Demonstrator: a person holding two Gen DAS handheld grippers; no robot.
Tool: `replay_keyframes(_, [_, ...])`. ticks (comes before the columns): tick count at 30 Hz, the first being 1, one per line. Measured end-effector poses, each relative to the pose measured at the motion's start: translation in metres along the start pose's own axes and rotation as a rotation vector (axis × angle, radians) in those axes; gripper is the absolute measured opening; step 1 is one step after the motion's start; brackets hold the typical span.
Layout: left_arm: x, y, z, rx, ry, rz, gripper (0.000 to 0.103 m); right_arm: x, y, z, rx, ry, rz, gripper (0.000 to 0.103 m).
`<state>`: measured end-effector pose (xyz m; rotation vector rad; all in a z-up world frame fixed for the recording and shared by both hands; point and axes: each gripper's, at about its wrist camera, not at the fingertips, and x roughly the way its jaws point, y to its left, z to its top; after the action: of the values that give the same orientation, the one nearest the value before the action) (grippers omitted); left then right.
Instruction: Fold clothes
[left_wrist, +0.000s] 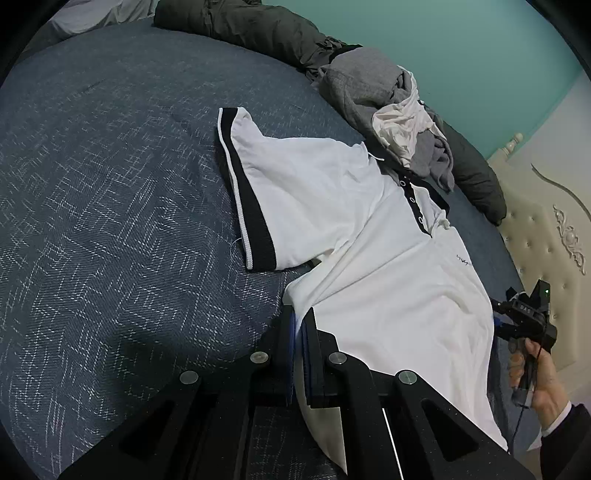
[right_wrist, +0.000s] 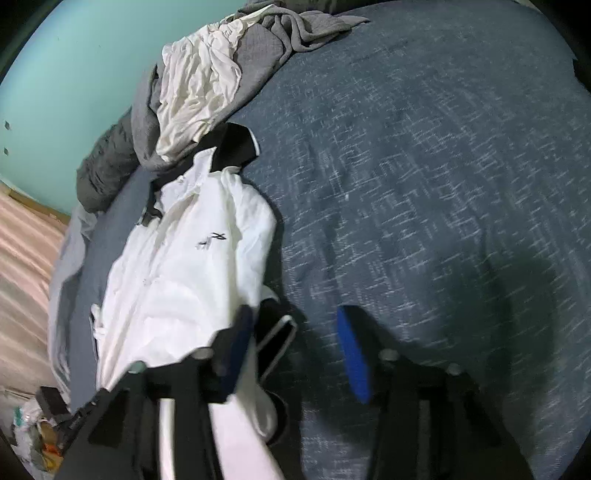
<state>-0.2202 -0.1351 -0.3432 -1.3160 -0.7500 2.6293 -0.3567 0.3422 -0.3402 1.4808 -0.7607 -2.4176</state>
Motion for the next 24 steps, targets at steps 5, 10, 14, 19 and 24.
replay_keyframes(5, [-0.001, 0.001, 0.000, -0.005, 0.005, -0.006, 0.003, 0.002, 0.006, -0.003, -0.030, 0.012, 0.007, 0.003])
replay_keyframes(10, [-0.001, 0.003, 0.000, -0.007, 0.006, -0.010, 0.004, -0.016, -0.002, 0.004, -0.008, -0.047, 0.009, 0.002])
replay_keyframes(14, [-0.001, 0.002, 0.000, -0.008, 0.005, -0.010, 0.004, -0.038, -0.008, 0.012, -0.007, -0.113, -0.034, 0.002])
replay_keyframes(19, [0.000, 0.004, 0.001, -0.007, 0.008, -0.011, 0.004, -0.067, -0.021, 0.030, -0.003, -0.190, -0.101, 0.002])
replay_keyframes(24, [0.000, 0.003, -0.001, -0.004, 0.010, -0.007, 0.004, -0.094, -0.025, 0.053, -0.031, -0.252, -0.160, 0.002])
